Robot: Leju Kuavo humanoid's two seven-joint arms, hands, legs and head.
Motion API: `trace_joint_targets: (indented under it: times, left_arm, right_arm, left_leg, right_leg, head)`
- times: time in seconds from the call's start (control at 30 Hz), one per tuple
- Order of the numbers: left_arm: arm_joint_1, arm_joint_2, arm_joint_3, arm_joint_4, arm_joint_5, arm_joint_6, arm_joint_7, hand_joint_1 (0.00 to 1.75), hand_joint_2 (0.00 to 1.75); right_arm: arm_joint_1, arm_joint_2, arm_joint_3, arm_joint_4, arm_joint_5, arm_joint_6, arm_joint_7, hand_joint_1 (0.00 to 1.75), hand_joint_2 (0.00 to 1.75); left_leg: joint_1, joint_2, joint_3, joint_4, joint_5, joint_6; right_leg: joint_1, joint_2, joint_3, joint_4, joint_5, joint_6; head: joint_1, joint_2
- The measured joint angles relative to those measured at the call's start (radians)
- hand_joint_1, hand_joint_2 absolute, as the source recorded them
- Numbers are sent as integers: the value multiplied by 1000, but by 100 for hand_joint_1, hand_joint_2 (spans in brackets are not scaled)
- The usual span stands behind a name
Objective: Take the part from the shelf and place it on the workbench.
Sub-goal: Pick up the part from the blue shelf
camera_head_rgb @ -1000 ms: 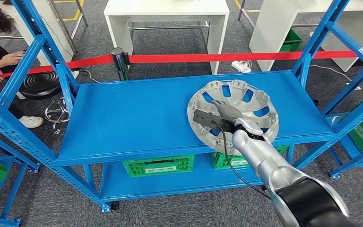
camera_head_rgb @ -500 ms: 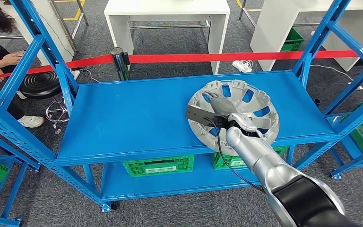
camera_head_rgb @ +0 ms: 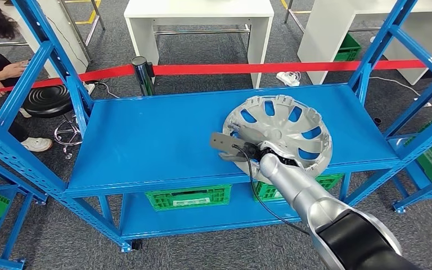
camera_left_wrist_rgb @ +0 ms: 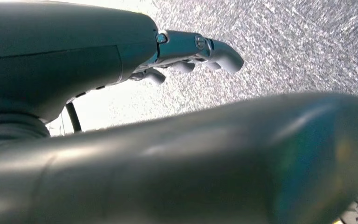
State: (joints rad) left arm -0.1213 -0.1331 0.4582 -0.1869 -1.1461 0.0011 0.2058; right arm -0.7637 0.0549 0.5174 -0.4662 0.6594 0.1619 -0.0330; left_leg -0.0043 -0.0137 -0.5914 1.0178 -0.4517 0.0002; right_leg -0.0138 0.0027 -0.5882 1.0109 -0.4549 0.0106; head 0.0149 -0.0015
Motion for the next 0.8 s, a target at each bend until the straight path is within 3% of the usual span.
trace_joint_targets:
  times: [0.33, 0.53, 0.67, 0.8]
  left_arm:
    - [1, 0, 3, 0, 1, 1, -3, 0, 0]
    - [4, -2, 17, 0, 10, 9, -10, 0, 0]
    - [13, -2, 20, 0, 13, 11, -19, 0, 0]
    - [17, -4, 24, 0, 13, 11, -20, 0, 0]
  right_arm:
    - [-3, 10, 56, 24, 67, -34, 104, 0, 175]
    - [5, 15, 132, -5, 172, -158, 215, 0, 175]
    - [55, 10, 153, -112, 264, -319, 286, 0, 175]
    - [106, -5, 154, -249, 307, -338, 329, 0, 175]
  left_leg:
    - [0, 0, 0, 0, 0, 0]
    - [0, 0, 0, 0, 0, 0]
    - [0, 1, 0, 0, 0, 0]
    - [0, 1, 0, 0, 0, 0]
  right_leg:
    - [0, 0, 0, 0, 0, 0]
    - [0, 0, 0, 0, 0, 0]
    - [0, 1, 0, 0, 0, 0]
    - [0, 1, -1, 0, -1, 0]
  head:
    - [0, 0]
    - [0, 0]
    - [0, 0]
    - [0, 0]
